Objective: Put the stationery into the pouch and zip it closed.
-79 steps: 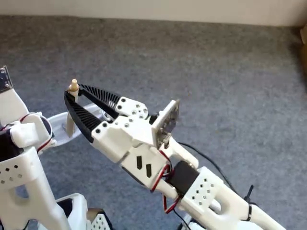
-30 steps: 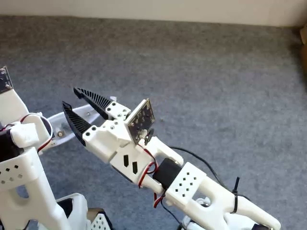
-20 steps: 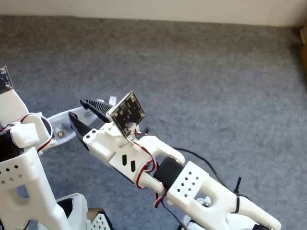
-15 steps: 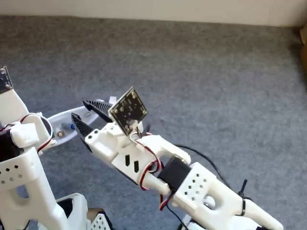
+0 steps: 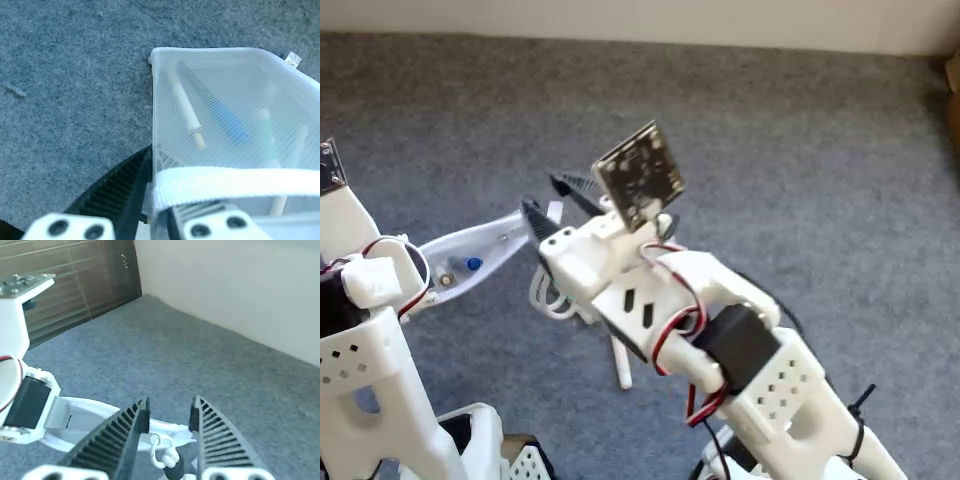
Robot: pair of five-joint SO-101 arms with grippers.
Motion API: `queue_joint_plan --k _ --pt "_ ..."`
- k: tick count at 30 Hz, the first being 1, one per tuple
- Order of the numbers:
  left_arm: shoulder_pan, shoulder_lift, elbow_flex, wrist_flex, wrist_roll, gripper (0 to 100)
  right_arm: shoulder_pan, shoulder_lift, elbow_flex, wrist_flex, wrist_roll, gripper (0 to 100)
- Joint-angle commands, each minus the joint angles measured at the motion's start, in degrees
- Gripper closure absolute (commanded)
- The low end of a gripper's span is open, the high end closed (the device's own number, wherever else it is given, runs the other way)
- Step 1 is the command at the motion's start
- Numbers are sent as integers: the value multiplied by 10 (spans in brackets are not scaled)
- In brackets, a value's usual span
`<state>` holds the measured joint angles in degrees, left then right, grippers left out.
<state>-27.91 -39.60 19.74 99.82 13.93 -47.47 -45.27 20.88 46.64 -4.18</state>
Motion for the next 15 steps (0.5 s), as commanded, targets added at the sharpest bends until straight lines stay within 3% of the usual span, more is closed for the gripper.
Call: queue_joint_plan --k 1,15 --pt "7 16 16 -6 3 993 22 -24 -58 49 6 868" --pt "7 16 17 -6 3 993 110 36 2 113 1 868"
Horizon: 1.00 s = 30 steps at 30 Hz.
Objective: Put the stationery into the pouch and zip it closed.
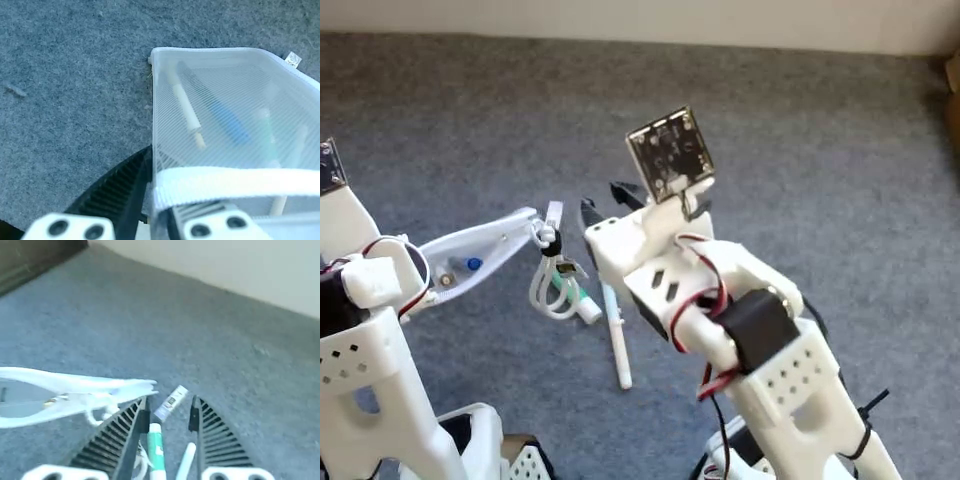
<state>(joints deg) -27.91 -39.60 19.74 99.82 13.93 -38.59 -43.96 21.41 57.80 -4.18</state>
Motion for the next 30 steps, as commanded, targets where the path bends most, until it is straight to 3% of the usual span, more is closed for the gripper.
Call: queue_joint_plan --k 1,6,13,30 --pt "7 16 17 -6 3 993 25 34 -1 2 1 868" --pt "7 16 17 -6 3 993 29 85 0 5 -64 868" --pt "5 16 17 -6 3 993 29 158 0 4 -100 868" --pt "6 16 17 -6 3 993 26 401 -6 -35 -140 868"
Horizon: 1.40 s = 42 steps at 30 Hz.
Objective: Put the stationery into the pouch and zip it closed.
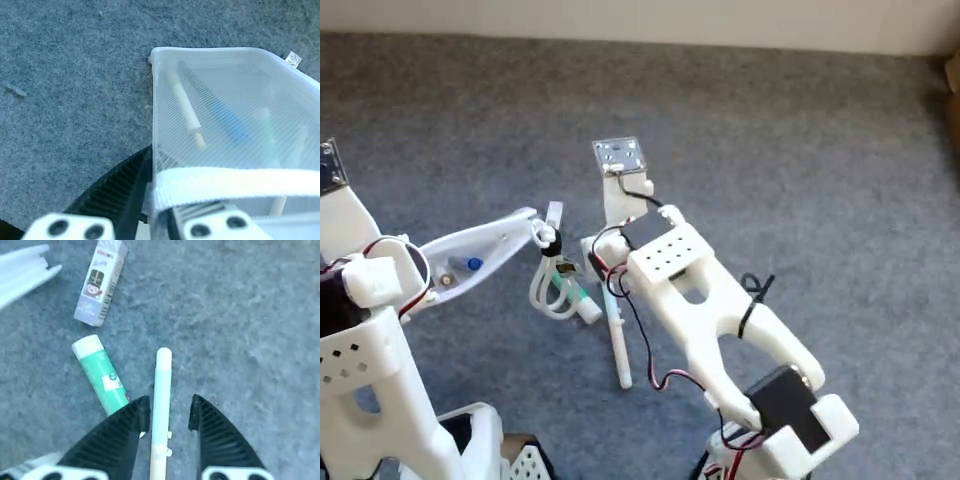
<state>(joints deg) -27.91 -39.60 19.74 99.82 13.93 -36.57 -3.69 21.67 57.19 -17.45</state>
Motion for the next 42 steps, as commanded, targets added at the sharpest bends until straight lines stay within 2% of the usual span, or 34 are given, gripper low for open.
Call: queue_joint_plan --k 1,14,30,36,42 --pt "6 16 17 -6 3 993 6 5 -8 -38 -7 868" --pt "7 16 17 -6 3 993 6 116 -9 -127 -4 868" --pt "7 16 17 -6 3 993 7 191 -45 -128 -4 869" --pt "7 16 17 -6 3 993 7 196 -45 -128 4 997" --pt "7 16 17 -6 3 993 8 194 -45 -127 40 991"
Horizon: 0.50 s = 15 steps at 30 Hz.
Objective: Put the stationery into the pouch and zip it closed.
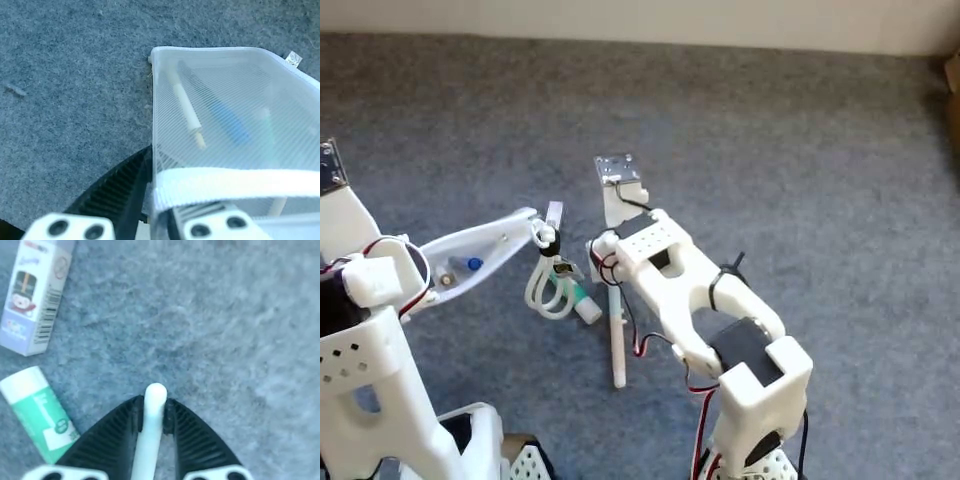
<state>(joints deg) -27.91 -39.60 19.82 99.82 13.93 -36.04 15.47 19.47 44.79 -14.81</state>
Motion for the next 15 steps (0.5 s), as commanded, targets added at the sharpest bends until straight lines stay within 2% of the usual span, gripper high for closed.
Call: queue_joint_plan --k 1,8,15 --pt "7 16 16 -6 3 993 3 2 -23 -1 14 991" --pt "6 16 17 -6 3 993 3 -47 -60 86 15 991" --pt "6 16 17 -6 3 993 4 -138 -35 93 15 991"
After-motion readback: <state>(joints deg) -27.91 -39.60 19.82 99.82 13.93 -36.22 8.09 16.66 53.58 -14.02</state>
